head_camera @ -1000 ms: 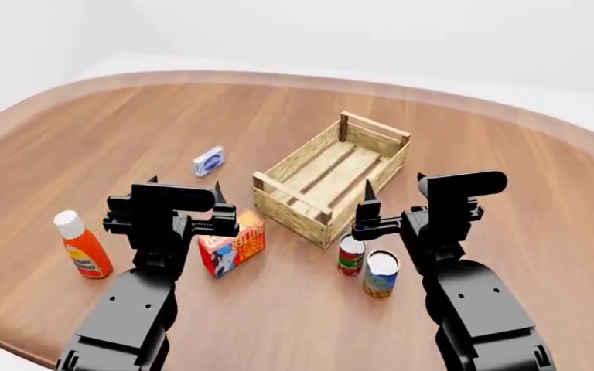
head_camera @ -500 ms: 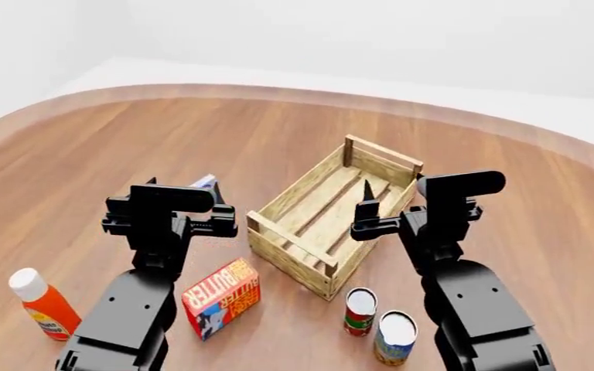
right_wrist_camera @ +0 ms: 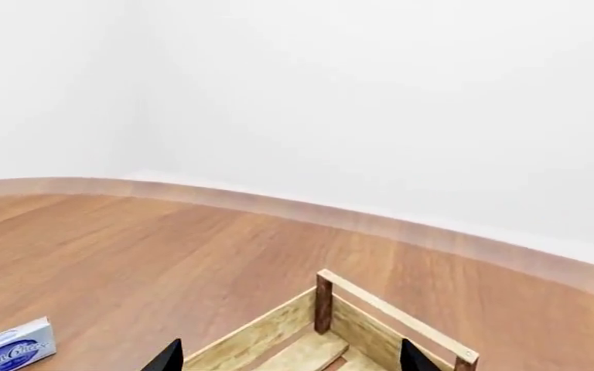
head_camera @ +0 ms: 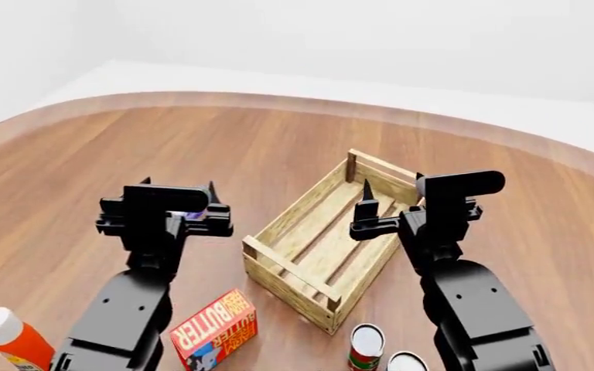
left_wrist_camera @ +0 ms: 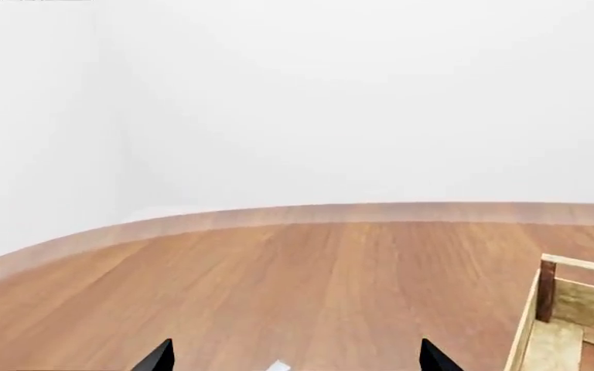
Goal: Pick up the ketchup, and put it in the wooden tray.
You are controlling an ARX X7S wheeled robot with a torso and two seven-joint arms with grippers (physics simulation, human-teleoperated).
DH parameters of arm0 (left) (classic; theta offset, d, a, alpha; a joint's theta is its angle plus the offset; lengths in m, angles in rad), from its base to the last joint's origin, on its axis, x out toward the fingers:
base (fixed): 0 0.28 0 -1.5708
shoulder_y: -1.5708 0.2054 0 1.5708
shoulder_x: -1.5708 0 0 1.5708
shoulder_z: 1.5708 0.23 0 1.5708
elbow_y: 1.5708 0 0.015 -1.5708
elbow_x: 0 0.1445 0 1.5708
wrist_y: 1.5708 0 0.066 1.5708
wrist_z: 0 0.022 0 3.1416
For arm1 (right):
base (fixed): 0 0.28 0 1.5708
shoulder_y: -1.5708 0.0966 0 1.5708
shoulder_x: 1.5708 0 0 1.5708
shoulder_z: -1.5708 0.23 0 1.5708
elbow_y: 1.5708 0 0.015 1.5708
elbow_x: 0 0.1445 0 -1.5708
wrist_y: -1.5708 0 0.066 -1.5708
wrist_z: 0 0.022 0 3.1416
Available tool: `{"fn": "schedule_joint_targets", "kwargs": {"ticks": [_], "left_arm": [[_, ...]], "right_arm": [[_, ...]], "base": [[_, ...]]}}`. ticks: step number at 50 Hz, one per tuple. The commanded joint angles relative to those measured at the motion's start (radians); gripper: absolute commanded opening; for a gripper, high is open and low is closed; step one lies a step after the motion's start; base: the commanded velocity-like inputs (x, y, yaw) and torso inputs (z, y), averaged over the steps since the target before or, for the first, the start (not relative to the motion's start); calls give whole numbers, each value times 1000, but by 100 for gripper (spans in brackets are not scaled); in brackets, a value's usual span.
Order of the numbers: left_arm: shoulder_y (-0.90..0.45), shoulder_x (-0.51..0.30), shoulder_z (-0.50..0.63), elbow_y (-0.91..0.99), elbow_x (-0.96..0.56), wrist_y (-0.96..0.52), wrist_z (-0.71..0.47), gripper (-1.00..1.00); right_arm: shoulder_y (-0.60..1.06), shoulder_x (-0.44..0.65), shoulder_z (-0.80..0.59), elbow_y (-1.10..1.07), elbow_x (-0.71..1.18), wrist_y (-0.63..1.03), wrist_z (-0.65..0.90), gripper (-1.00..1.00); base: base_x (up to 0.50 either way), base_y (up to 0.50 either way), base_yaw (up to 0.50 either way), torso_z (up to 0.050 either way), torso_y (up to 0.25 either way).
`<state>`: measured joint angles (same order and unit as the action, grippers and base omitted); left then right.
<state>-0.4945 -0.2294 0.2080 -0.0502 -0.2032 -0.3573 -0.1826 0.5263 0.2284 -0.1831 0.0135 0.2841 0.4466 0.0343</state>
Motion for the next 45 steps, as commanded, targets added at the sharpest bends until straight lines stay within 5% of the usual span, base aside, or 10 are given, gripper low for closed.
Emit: {"fn": "schedule_joint_targets", "kwargs": {"ticks": [1, 20, 45], "left_arm": [[22, -24, -19, 50, -12, -16, -13, 100], [248, -156, -251, 358, -60, -116, -142, 100], [418, -237, -501, 351, -108, -97, -171, 100]], "right_arm": [[-5, 7, -9, -39, 3, 26, 14, 100], [-26, 38, -49, -70, -10, 28, -2, 100], [-53, 32, -86, -109, -16, 35, 17, 100]], "base": [[0, 0, 0, 0, 0], [0, 0, 0, 0, 0], [0, 0, 0, 0, 0]]}}
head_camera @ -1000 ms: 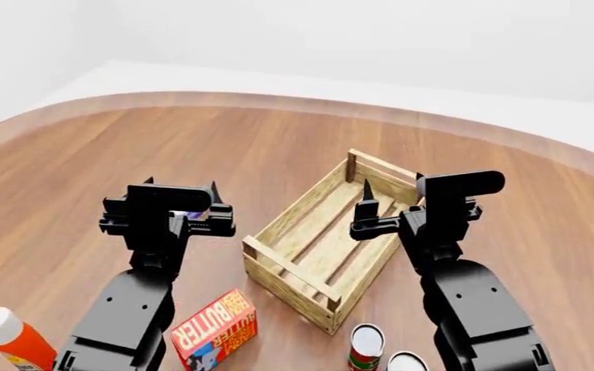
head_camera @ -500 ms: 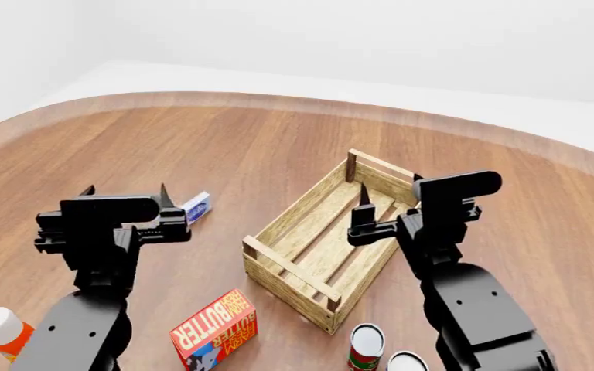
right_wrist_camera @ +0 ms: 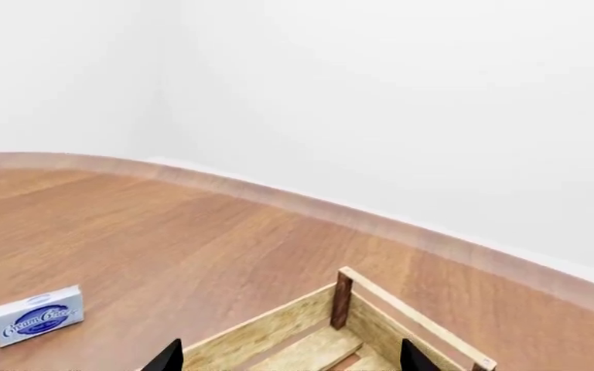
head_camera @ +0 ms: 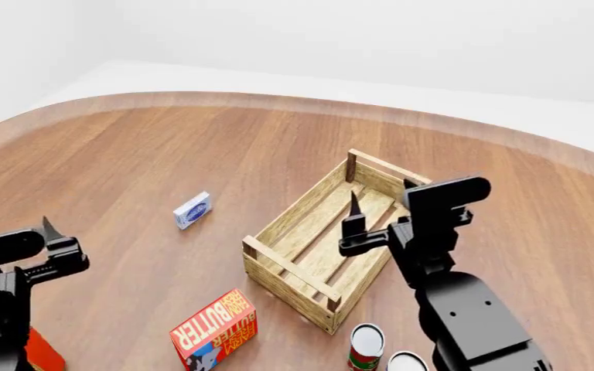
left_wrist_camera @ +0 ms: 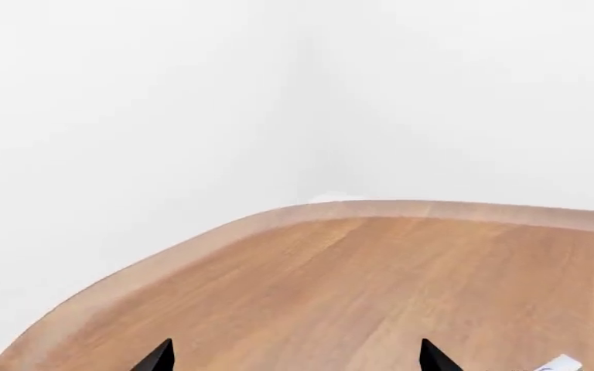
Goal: Pick up the ketchup, and put it in the wooden tray.
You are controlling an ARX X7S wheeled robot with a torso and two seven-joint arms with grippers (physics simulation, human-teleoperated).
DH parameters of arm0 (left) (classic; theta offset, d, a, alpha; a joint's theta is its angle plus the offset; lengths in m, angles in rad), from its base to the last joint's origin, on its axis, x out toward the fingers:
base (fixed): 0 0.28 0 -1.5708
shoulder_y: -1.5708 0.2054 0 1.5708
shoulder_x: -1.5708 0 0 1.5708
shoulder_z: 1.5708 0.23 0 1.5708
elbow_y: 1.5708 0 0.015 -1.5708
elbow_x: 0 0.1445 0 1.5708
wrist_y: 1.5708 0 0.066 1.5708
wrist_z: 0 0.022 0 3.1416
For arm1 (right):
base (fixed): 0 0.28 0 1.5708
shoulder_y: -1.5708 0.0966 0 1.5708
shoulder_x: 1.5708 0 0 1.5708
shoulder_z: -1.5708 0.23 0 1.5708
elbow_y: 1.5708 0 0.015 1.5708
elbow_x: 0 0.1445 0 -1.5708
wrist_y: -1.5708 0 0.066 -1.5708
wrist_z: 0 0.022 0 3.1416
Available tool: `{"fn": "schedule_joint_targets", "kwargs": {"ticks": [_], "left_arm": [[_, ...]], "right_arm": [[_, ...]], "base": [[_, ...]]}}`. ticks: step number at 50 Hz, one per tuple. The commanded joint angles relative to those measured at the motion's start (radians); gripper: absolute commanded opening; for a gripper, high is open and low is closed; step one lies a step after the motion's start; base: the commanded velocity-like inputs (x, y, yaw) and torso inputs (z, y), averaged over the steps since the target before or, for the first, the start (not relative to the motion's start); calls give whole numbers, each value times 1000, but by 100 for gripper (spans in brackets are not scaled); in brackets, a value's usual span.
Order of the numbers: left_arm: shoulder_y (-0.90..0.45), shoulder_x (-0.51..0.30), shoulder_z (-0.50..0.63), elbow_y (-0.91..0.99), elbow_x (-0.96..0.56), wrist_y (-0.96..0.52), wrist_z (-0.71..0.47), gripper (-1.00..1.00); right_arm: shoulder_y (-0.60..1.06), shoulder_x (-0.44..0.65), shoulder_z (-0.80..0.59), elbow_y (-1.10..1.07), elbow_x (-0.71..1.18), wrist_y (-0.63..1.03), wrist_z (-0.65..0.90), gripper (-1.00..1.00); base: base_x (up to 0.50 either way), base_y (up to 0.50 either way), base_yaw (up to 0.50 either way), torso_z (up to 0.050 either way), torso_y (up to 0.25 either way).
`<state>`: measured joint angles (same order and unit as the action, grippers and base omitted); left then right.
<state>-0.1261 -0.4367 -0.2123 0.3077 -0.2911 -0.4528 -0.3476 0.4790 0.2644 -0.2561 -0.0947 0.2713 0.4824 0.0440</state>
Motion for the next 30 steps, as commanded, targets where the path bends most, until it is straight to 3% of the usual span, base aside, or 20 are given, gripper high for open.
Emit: {"fn": "schedule_joint_targets", "kwargs": {"ticks": [1, 15, 30], "left_arm": [[51, -33, -83, -8, -21, -3, -6, 100], [65, -47, -96, -33, -14, 4, -4, 100], [79, -69, -90, -40, -23, -87, -9, 100]], "right_arm": [[-5, -5, -14, 2, -3, -2, 7, 100], [9, -9, -22, 28, -3, -11, 10, 100], [8, -11, -22, 37, 2, -22, 18, 100]], "base": [[0, 0, 0, 0, 0], [0, 0, 0, 0, 0], [0, 0, 0, 0, 0]]}}
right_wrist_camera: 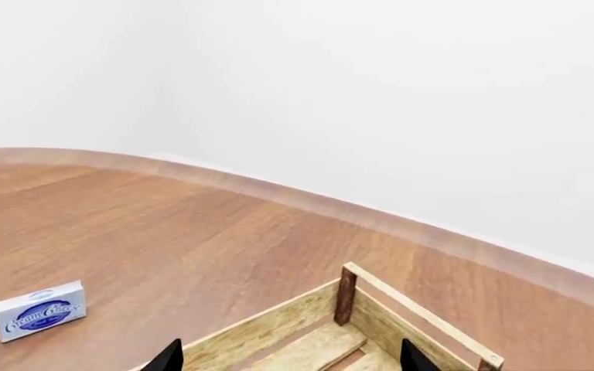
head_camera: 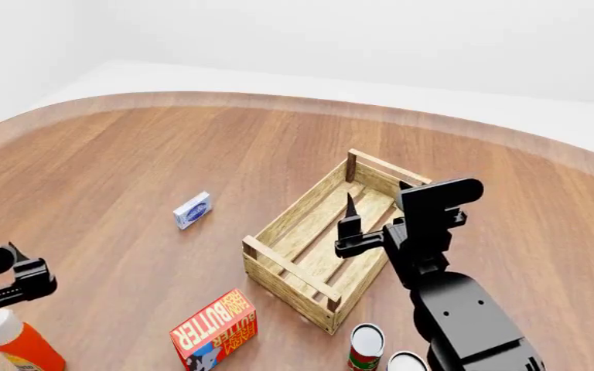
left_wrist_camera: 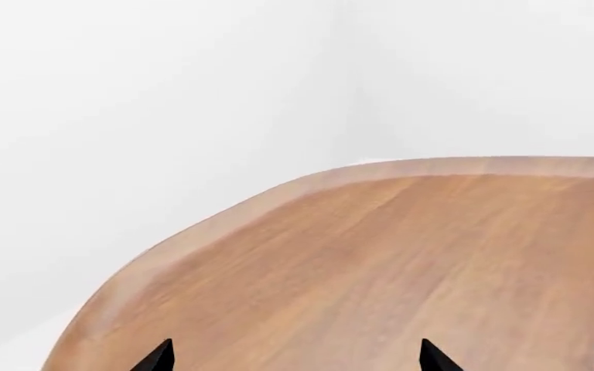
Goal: Pick up the ketchup, and put it in the wooden tray.
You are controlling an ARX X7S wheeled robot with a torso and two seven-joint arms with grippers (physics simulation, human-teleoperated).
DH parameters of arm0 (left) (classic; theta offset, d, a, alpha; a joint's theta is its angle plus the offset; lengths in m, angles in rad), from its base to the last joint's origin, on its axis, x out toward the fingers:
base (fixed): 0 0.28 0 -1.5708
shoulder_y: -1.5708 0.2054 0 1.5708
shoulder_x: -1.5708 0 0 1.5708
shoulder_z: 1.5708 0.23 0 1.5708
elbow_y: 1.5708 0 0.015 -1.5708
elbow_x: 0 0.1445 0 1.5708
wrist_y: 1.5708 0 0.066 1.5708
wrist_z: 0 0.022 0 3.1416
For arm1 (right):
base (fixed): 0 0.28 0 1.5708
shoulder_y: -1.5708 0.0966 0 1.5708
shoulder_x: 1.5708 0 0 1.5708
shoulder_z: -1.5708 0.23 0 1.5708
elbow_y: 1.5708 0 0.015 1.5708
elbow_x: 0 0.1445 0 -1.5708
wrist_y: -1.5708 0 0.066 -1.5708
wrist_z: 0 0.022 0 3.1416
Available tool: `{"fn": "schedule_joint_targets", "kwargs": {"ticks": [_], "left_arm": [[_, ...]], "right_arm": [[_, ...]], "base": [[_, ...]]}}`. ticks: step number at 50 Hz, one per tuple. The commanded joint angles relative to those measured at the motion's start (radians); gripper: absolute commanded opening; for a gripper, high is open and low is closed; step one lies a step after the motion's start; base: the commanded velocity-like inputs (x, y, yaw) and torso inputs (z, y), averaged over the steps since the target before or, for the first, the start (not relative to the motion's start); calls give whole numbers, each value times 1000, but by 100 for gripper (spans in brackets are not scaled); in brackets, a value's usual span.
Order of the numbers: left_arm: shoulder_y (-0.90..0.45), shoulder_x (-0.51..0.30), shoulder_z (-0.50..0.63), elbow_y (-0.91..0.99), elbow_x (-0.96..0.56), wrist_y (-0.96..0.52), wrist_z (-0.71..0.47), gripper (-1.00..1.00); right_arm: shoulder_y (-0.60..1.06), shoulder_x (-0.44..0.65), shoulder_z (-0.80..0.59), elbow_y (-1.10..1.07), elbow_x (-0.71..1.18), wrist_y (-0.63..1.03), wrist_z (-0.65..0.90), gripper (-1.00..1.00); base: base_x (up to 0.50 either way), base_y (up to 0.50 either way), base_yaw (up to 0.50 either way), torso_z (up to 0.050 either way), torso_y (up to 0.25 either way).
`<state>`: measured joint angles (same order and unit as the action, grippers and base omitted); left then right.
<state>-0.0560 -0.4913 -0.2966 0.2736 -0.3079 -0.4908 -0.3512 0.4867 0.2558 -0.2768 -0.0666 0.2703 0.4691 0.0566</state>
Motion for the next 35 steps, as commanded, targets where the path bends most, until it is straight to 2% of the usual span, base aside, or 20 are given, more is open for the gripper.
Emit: {"fn": "schedule_joint_targets", "kwargs": {"ticks": [1, 35], "left_arm": [[10, -16, -6, -4, -8, -53, -6, 100], [7, 9, -42, -65, -70, -117, -6, 100]], "right_arm": [[0, -2, -2, 10, 3, -9, 5, 100], [-2, -3, -16, 15, 7, -21, 21, 100]], "base": [[0, 0, 0, 0, 0], [0, 0, 0, 0, 0]]}}
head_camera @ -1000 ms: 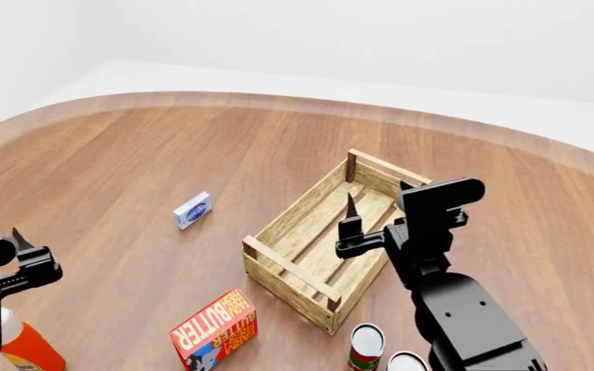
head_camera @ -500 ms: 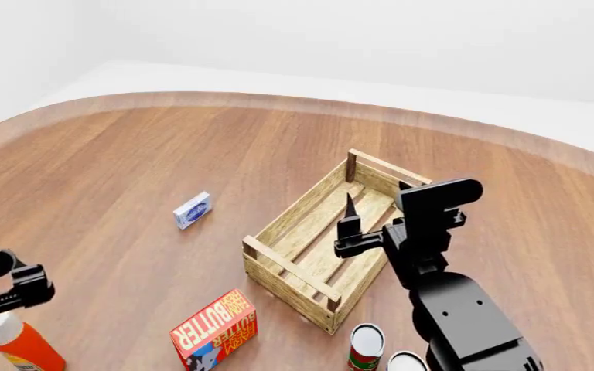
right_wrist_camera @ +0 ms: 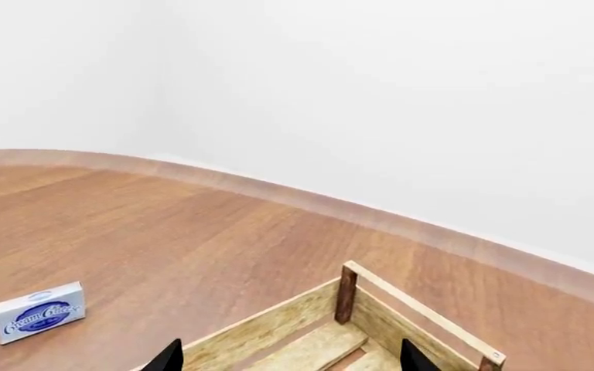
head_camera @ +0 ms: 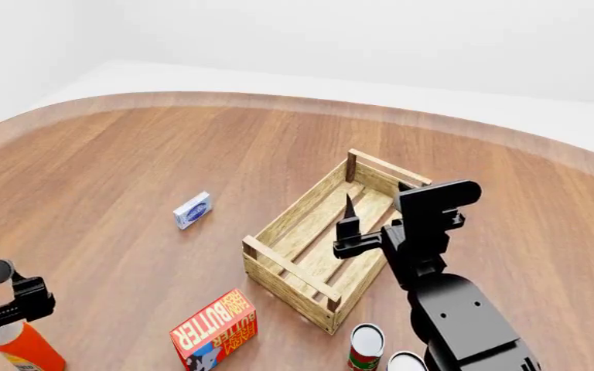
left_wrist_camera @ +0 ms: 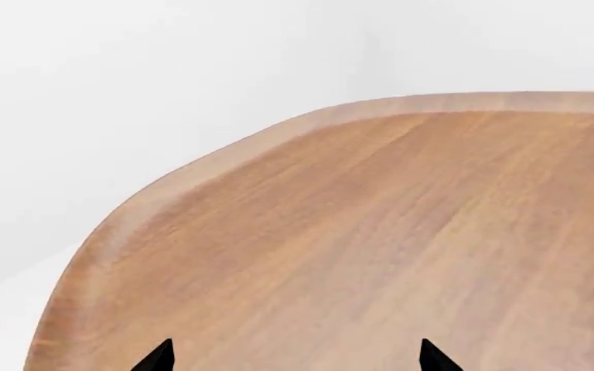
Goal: Pick up the ketchup, and put it in the wooden tray.
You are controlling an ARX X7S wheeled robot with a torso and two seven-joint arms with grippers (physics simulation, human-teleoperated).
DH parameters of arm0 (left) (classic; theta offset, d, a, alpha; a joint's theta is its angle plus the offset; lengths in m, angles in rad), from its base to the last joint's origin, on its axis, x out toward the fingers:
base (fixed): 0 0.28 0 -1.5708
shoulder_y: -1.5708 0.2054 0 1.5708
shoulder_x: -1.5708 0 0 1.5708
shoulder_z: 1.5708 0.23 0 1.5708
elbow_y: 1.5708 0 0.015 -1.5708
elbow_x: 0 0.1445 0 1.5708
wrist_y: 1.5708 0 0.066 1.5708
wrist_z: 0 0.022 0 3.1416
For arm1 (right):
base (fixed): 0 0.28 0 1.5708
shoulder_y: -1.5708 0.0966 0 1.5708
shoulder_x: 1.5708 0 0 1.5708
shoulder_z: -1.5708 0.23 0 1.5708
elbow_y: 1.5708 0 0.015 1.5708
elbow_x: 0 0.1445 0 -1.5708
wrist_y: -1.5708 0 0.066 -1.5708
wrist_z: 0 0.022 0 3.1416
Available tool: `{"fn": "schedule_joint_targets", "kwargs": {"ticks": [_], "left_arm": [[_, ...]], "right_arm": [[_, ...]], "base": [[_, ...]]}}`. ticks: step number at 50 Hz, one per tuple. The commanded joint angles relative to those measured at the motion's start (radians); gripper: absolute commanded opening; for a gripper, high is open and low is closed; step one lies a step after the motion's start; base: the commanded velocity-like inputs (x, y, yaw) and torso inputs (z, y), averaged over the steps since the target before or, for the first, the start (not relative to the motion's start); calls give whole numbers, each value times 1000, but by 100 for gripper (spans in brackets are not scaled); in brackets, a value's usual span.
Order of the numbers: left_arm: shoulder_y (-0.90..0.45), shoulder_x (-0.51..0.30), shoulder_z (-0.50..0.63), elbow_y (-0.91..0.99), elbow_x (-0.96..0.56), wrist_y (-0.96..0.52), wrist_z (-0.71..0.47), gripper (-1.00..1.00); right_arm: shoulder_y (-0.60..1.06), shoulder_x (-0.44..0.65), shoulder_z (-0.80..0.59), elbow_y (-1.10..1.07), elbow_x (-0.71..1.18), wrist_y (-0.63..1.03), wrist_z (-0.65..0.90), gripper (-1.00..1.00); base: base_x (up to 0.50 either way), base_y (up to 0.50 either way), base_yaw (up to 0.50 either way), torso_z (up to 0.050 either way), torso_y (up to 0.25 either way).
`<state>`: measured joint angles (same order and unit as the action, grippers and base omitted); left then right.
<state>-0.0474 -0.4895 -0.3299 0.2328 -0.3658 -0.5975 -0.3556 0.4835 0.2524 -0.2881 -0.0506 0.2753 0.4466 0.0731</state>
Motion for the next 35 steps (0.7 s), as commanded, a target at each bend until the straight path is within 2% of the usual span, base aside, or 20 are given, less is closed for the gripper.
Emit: {"fn": "schedule_joint_targets", "kwargs": {"ticks": [1, 35], "left_arm": [[-4, 8, -10, -28, -13, -9, -2, 100], [23, 31, -28, -67, -53, -20, 15, 100]], "right_arm": [[1, 1, -5, -2, 3, 2, 5, 100], [-6, 11, -17, -22, 16, 10, 16, 100]], "base": [[0, 0, 0, 0, 0], [0, 0, 0, 0, 0]]}}
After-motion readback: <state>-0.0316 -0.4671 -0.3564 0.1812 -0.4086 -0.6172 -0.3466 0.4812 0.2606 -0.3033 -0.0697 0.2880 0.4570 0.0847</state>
